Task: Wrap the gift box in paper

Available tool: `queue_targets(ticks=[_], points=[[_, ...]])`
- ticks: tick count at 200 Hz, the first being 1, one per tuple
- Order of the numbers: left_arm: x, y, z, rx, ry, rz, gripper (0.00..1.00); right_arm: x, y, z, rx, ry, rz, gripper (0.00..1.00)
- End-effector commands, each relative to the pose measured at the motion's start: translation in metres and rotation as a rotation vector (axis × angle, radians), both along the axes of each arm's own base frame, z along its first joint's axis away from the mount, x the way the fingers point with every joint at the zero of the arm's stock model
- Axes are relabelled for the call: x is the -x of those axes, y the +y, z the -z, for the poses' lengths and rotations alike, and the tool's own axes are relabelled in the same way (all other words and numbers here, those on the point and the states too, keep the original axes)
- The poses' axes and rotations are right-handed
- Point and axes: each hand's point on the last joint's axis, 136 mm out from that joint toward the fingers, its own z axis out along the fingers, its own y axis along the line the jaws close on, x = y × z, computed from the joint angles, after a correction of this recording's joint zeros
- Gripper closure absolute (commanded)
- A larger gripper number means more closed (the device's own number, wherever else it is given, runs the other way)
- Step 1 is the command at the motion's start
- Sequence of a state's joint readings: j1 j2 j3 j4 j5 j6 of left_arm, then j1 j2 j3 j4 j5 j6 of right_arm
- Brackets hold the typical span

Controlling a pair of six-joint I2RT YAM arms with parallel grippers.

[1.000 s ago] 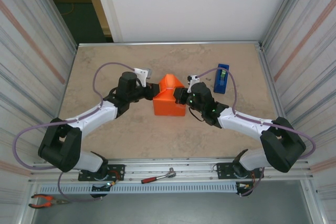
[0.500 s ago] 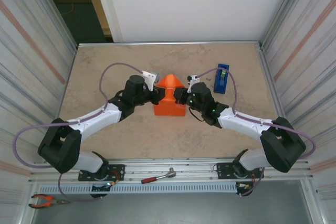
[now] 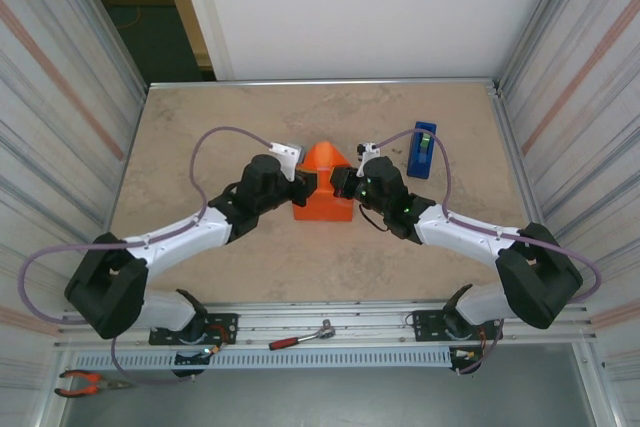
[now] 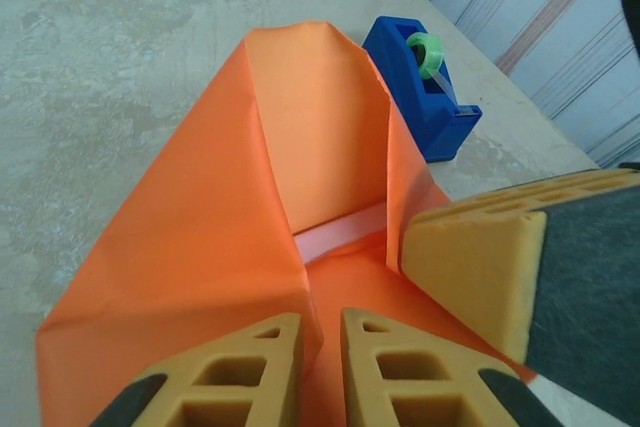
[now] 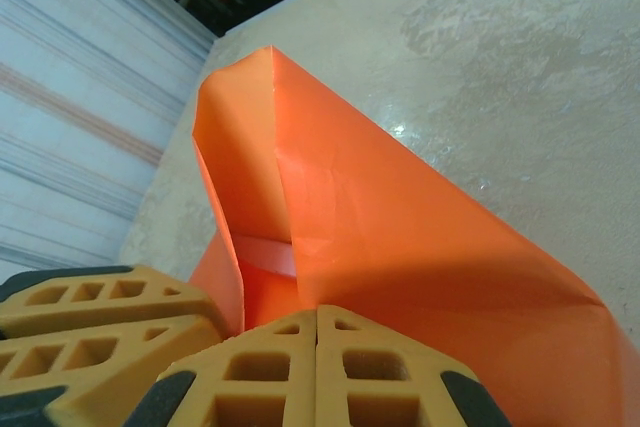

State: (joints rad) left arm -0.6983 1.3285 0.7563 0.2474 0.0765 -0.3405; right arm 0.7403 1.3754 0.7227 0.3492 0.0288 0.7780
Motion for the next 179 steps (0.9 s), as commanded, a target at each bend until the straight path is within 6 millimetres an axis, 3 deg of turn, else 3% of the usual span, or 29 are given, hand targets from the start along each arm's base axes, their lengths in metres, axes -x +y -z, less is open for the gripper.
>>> queue_targets(ticks=[1, 26, 67, 120, 179], points=[[0.002, 0.017, -0.042, 0.088, -0.048, -0.027, 0.83, 0.037, -0.012, 0.084, 0.178, 0.257, -0.043, 1.0], [-0.006, 0.045, -0.068, 0.187, -0.056, -0.105, 0.92, 0.038, -0.013, 0.085, 0.181, 0.256, -0.041, 1.0], [-0.025, 0.065, -0.047, 0.188, 0.008, -0.178, 0.96, 0.037, -0.013, 0.088, 0.185, 0.26, -0.042, 1.0], [-0.04, 0.053, -0.013, 0.177, 0.075, -0.171, 0.97, 0.038, -0.014, 0.088, 0.186, 0.26, -0.042, 1.0], [-0.024, 0.03, -0.015, 0.188, 0.078, -0.098, 0.98, 0.038, -0.014, 0.087, 0.186, 0.257, -0.042, 1.0]])
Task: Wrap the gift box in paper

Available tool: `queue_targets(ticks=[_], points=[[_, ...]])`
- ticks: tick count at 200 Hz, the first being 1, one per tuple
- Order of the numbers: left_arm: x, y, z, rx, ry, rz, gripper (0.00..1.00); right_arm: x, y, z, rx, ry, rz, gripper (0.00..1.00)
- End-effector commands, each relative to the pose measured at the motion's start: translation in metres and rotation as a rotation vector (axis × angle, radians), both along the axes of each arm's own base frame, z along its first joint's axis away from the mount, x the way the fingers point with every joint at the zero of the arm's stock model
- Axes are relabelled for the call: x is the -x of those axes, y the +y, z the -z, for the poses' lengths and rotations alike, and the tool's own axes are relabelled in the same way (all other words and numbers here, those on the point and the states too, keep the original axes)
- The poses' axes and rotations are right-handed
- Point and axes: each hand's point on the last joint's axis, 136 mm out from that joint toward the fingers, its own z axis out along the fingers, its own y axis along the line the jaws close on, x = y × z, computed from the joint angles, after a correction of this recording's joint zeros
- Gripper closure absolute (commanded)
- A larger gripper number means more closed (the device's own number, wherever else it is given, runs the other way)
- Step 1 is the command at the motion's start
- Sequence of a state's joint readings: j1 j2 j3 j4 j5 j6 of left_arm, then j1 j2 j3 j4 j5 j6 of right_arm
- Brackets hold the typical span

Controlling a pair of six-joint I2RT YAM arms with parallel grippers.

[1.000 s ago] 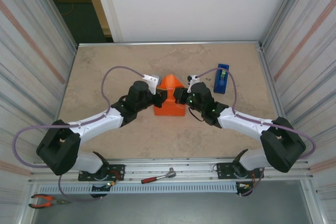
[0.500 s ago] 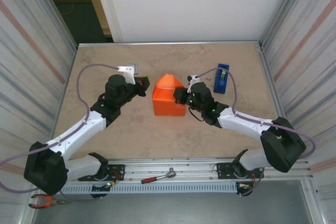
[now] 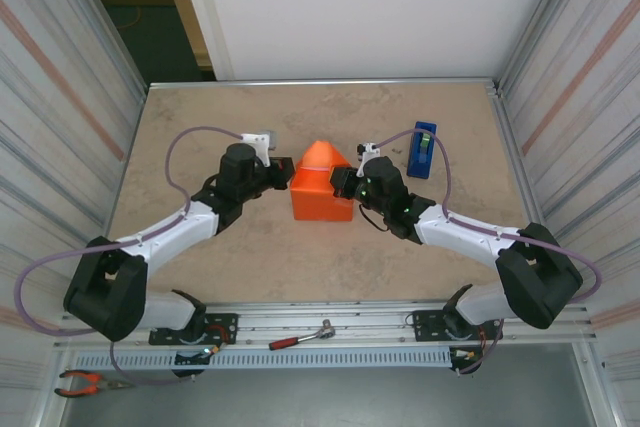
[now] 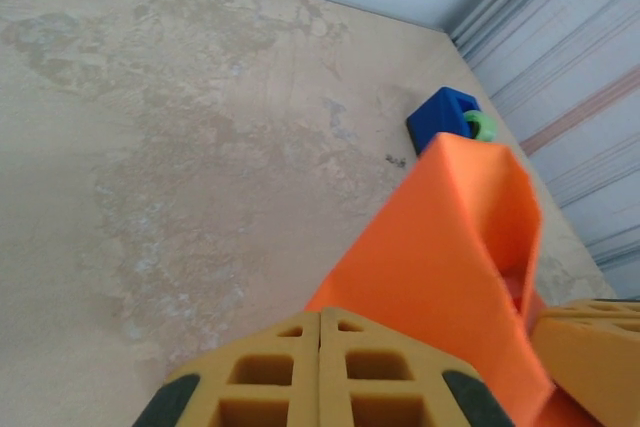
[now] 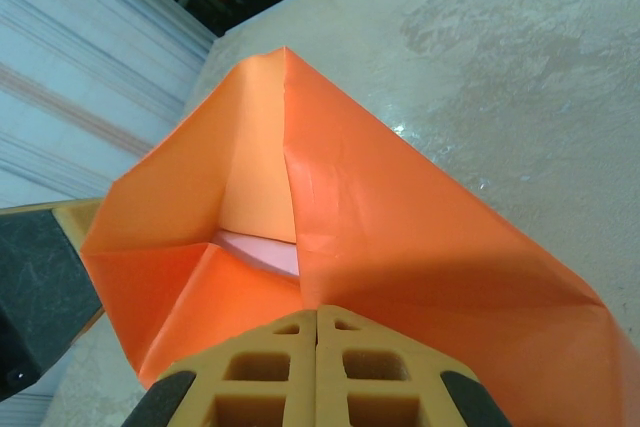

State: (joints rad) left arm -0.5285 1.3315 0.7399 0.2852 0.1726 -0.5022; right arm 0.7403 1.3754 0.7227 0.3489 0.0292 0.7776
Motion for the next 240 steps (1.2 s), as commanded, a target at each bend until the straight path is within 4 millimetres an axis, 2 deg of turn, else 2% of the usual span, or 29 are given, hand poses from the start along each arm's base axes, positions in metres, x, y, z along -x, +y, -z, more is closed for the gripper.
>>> queue_targets(ticks=[1, 35, 58, 116, 138, 169, 204, 240], points=[[0.01, -0.014, -0.014, 0.038, -0.036, 0.043, 0.97, 0.038, -0.013, 0.087, 0.185, 0.257, -0.043, 1.0], [0.025, -0.03, 0.001, 0.013, -0.014, 0.07, 0.98, 0.037, -0.013, 0.087, 0.184, 0.26, -0.041, 1.0], [0.029, -0.032, 0.011, 0.004, 0.0, 0.068, 0.98, 0.038, -0.013, 0.087, 0.18, 0.26, -0.042, 1.0], [0.034, -0.04, 0.018, -0.01, -0.001, 0.059, 0.98, 0.039, -0.011, 0.082, 0.171, 0.253, -0.046, 1.0], [0.037, -0.046, 0.019, -0.039, -0.01, 0.065, 0.92, 0.038, -0.01, 0.076, 0.163, 0.249, -0.049, 1.0], [0.037, -0.047, 0.026, -0.103, -0.001, 0.059, 0.87, 0.029, -0.007, 0.052, 0.151, 0.221, -0.065, 1.0], [0.036, -0.043, 0.037, -0.167, 0.014, 0.055, 0.86, 0.011, -0.004, 0.011, 0.115, 0.174, -0.091, 1.0], [0.039, -0.041, 0.046, -0.198, 0.023, 0.056, 0.86, -0.005, -0.015, -0.026, 0.062, 0.126, -0.087, 1.0]])
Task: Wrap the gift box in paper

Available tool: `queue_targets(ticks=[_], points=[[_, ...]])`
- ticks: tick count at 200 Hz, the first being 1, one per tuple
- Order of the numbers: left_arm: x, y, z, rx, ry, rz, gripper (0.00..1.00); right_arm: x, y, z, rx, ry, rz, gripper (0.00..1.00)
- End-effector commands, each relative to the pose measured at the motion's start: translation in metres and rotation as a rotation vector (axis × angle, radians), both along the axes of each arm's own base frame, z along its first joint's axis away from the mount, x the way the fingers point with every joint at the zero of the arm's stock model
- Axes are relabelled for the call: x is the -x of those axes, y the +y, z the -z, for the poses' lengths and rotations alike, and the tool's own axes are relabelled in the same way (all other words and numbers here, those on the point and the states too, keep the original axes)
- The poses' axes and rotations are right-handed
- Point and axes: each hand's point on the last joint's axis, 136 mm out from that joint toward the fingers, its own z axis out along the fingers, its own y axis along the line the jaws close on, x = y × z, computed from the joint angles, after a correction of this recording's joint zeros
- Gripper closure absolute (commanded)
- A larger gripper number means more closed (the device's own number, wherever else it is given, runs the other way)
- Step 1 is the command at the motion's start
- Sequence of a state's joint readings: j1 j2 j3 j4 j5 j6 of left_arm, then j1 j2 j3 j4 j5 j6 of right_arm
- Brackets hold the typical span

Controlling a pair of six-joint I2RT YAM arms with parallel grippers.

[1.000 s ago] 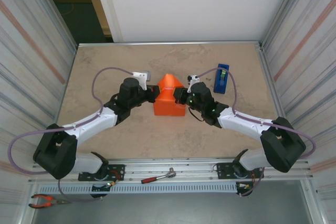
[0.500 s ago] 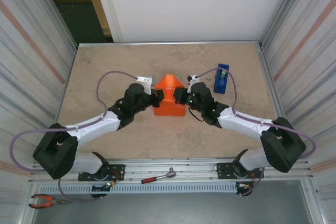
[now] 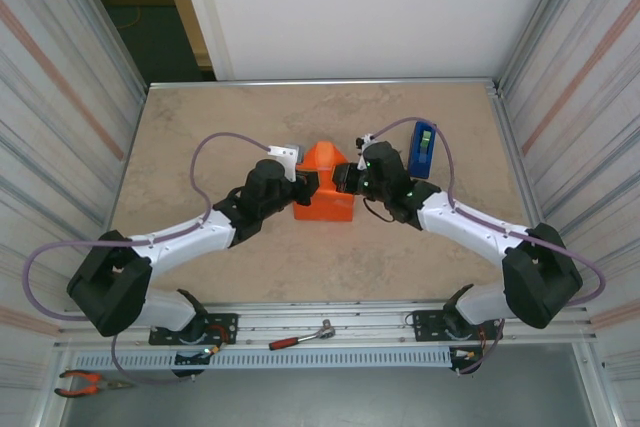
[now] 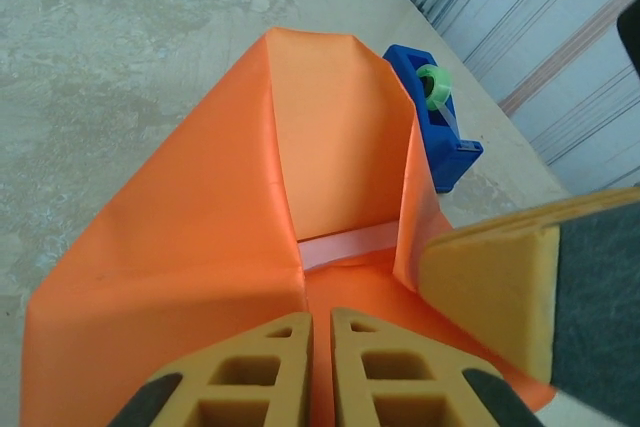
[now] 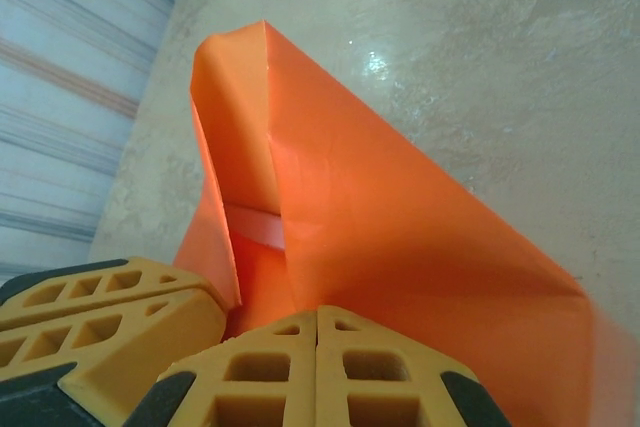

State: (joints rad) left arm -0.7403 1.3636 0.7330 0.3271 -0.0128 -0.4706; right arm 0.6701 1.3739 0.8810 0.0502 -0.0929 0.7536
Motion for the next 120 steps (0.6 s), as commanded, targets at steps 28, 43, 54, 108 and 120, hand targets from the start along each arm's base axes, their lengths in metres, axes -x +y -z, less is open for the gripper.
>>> queue_targets(ticks=[28, 43, 54, 108, 120], points=[[0.008, 0.008, 0.042, -0.139, 0.088, 0.005, 0.87, -0.007, -0.02, -0.027, -0.044, -0.004, -0.017, 1.0], [0.009, 0.007, 0.041, -0.14, 0.086, 0.01, 0.88, -0.006, -0.025, -0.022, -0.044, 0.008, -0.012, 1.0], [0.008, 0.007, 0.04, -0.14, 0.084, 0.012, 0.88, -0.005, -0.027, -0.017, -0.045, 0.015, -0.009, 1.0], [0.008, 0.003, 0.035, -0.119, 0.085, 0.019, 0.87, 0.006, -0.018, 0.009, -0.044, 0.066, -0.052, 1.0], [0.008, 0.003, 0.034, -0.107, 0.086, 0.018, 0.86, 0.01, -0.014, 0.013, -0.039, 0.071, -0.066, 1.0]])
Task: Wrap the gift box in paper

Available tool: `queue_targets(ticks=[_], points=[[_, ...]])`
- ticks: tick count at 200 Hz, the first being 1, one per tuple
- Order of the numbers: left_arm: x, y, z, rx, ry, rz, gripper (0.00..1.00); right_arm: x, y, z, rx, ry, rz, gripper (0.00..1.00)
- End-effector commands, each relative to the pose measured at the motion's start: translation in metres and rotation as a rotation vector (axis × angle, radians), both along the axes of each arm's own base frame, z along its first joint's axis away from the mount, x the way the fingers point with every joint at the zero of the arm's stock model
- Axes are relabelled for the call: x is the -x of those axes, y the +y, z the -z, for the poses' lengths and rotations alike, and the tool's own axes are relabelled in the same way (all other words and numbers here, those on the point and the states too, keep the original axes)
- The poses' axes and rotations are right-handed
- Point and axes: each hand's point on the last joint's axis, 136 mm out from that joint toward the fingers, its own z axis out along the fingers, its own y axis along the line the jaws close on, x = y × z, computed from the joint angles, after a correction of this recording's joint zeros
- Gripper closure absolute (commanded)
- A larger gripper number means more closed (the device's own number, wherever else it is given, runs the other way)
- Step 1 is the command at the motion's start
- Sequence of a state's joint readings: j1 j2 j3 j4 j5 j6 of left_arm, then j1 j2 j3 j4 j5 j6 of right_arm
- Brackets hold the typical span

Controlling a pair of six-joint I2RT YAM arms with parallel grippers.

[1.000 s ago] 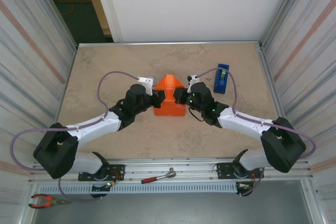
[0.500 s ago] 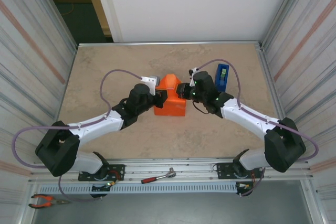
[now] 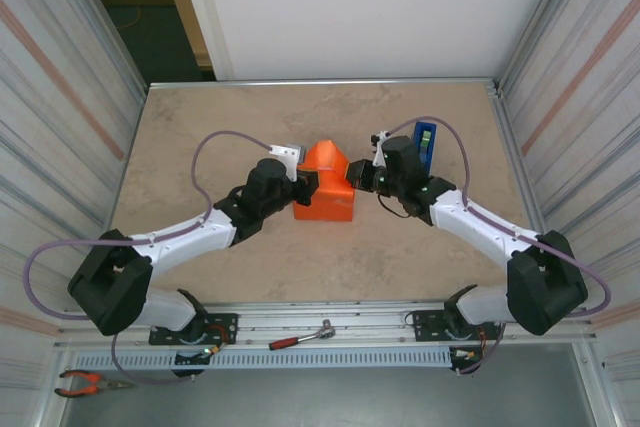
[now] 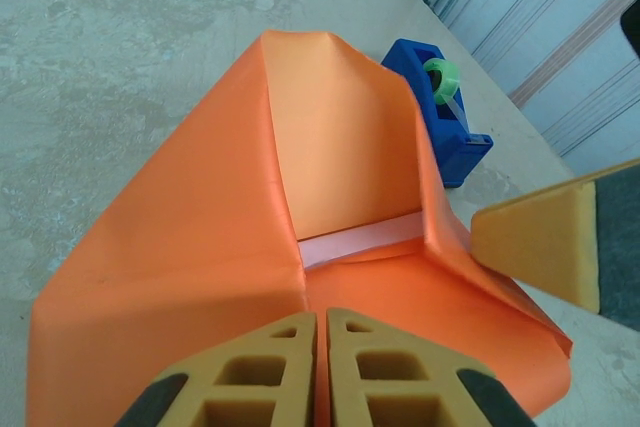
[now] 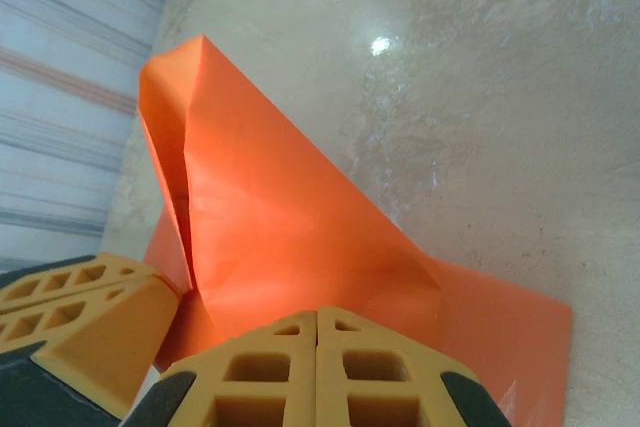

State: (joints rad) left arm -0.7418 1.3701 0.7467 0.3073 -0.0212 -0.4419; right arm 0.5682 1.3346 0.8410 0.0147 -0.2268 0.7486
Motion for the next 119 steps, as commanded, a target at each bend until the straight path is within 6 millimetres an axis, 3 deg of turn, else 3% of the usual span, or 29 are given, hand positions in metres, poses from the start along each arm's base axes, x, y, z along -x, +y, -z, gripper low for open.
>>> queue_targets(ticks=[1, 46, 119], points=[[0.01, 0.002, 0.033, -0.075, 0.096, 0.012, 0.86, 0.009, 0.011, 0.005, -0.008, 0.004, -0.051, 1.0], [0.008, -0.002, 0.028, -0.036, 0.095, 0.013, 0.8, 0.021, 0.02, 0.02, 0.055, 0.015, -0.093, 1.0], [0.009, -0.004, 0.029, -0.02, 0.105, 0.011, 0.61, 0.043, 0.007, 0.058, 0.328, -0.006, -0.144, 1.0]])
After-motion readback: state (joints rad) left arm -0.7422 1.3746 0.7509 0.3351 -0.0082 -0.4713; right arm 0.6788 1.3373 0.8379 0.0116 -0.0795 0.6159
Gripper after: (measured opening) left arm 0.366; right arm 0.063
